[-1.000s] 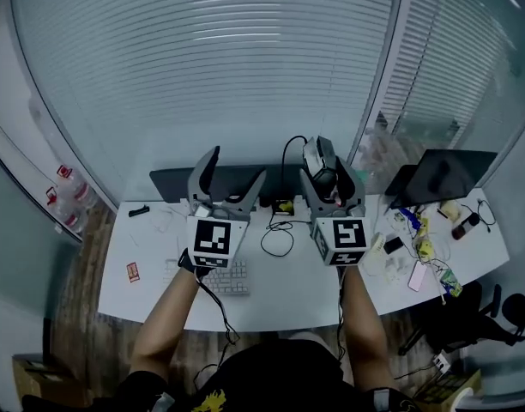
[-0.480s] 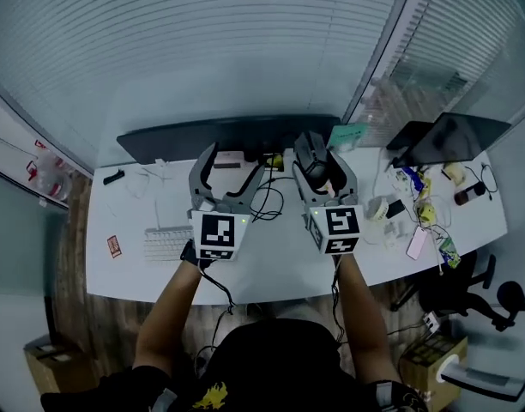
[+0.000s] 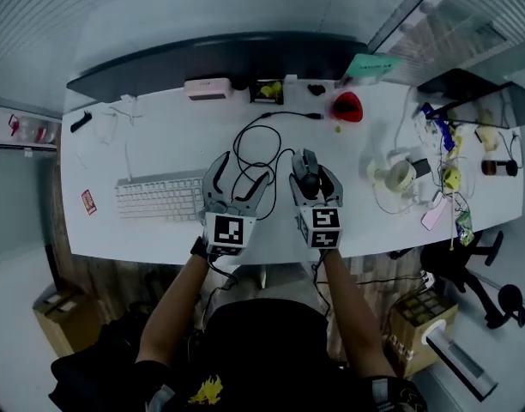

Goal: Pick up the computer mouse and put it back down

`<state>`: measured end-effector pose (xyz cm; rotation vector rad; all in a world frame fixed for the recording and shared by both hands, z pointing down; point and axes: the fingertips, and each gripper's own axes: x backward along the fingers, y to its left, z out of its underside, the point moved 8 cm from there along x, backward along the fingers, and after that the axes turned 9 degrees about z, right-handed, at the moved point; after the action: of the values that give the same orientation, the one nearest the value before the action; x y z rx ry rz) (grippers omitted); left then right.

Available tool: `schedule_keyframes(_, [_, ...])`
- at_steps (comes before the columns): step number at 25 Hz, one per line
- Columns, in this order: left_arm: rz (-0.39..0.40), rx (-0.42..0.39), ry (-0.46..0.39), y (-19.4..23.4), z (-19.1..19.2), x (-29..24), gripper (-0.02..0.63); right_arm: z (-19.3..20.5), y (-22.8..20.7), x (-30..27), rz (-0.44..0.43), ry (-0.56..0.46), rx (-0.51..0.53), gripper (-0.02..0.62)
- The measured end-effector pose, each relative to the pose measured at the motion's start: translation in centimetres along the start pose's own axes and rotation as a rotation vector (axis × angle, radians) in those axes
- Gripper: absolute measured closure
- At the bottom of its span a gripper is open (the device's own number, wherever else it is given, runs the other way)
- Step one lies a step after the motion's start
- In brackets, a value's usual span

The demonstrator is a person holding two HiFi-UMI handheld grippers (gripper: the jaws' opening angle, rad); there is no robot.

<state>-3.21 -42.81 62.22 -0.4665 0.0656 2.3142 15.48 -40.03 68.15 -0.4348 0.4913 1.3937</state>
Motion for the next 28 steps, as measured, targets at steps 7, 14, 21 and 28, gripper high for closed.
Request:
schedule_keyframes(7, [0.023, 0.088, 0.129, -4.5, 6.6, 2.6, 0.242, 10.9, 1.9, -1.1, 0.069, 0.176, 0.004, 0.287])
schedule_keyframes(14, [-0.038, 0.121, 0.015, -6.9, 1.5, 11.5, 0.244, 6.7, 3.1, 6.8, 0.112, 0.004, 0.015, 0.24])
schedule_keyframes(21, [-0.061, 0.016, -0.291, -10.4, -9.4, 24.4, 0.328, -4.4, 7.2, 27.7, 0.038, -0.523, -0.004, 0.44])
schedule_keyframes(28, [-0.164, 0.031, -0.505, -20.7, -12.8, 36.2, 0.504, -3.5, 6.9, 45.4, 0.007, -0.728, -0.058, 0.563])
